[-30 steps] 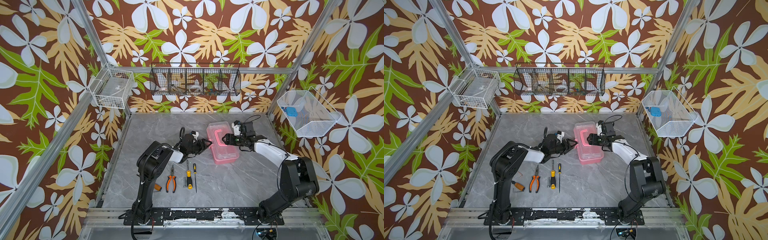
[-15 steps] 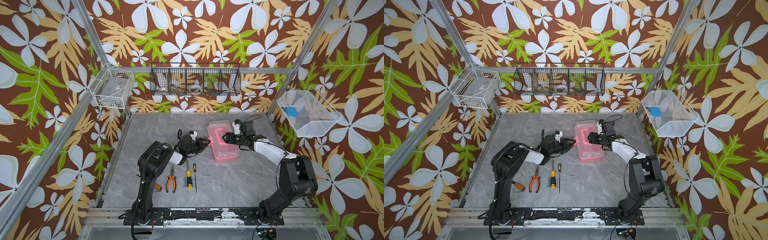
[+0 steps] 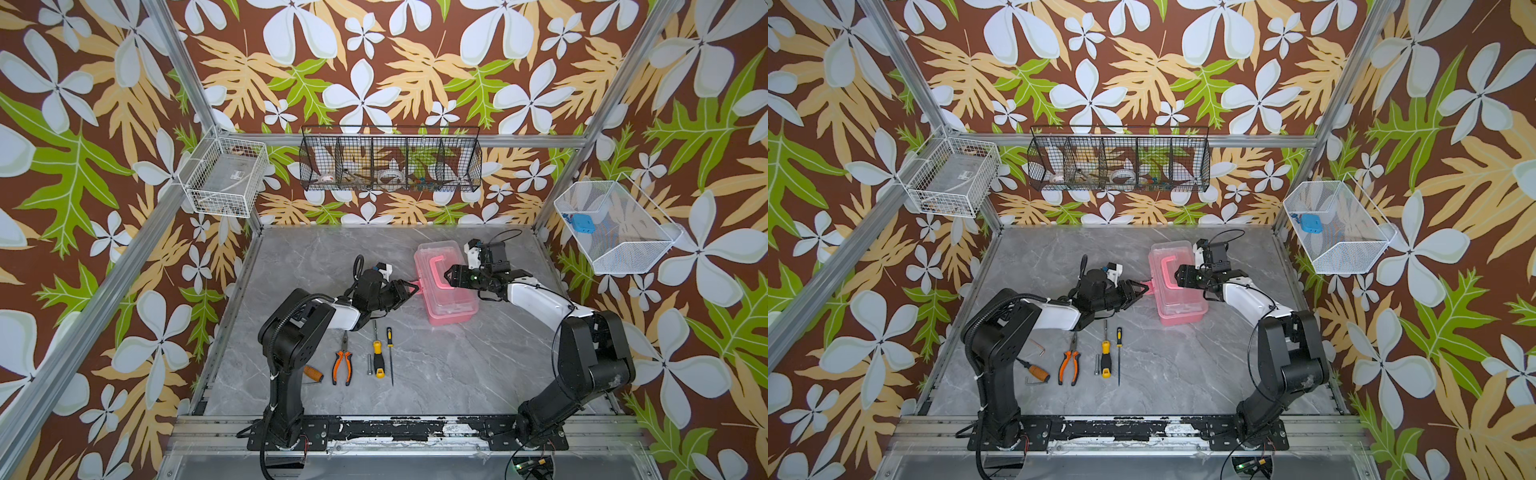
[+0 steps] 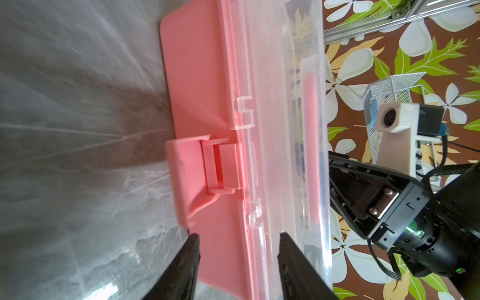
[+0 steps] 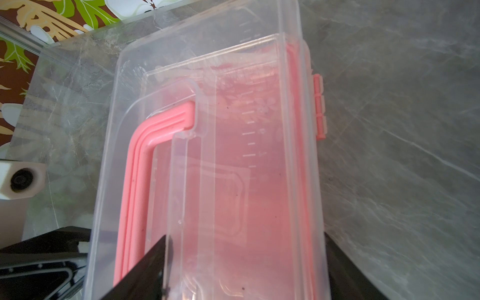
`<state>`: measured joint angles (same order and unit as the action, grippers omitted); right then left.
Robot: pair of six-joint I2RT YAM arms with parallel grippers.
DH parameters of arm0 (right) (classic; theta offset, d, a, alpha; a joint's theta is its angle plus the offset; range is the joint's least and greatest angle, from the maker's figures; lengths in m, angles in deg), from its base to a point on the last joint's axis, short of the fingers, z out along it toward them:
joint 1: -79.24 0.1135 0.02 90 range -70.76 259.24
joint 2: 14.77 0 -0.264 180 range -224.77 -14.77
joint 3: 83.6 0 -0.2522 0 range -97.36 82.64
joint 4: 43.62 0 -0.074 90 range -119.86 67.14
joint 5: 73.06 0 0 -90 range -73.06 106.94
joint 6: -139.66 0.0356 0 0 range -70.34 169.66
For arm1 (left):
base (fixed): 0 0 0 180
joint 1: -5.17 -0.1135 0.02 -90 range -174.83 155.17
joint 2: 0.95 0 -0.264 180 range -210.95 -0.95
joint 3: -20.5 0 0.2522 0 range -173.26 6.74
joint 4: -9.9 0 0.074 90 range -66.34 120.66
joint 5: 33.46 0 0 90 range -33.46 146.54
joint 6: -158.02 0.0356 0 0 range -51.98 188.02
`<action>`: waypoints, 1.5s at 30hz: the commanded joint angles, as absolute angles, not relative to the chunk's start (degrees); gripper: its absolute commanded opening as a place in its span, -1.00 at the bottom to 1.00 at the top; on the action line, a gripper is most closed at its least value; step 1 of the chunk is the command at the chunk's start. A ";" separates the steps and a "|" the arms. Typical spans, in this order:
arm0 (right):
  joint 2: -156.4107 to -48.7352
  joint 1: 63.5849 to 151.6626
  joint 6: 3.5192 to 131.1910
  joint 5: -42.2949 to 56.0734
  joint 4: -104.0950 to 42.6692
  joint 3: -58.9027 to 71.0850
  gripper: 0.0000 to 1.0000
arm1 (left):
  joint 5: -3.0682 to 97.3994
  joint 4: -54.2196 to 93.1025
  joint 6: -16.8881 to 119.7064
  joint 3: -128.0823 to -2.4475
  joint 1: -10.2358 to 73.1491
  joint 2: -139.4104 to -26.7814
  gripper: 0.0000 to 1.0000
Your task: Pack the tool kit
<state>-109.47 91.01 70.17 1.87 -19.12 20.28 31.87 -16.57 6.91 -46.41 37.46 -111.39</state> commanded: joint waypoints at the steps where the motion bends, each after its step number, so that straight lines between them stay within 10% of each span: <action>1: -109.92 91.28 70.67 0.36 -9.98 20.86 0.52 | 36.41 -9.49 12.44 -47.19 37.25 -109.20 0.06; 45: -103.32 105.34 64.67 15.17 -2.97 11.41 0.64 | 41.11 3.45 17.59 -55.81 39.14 -114.06 0.39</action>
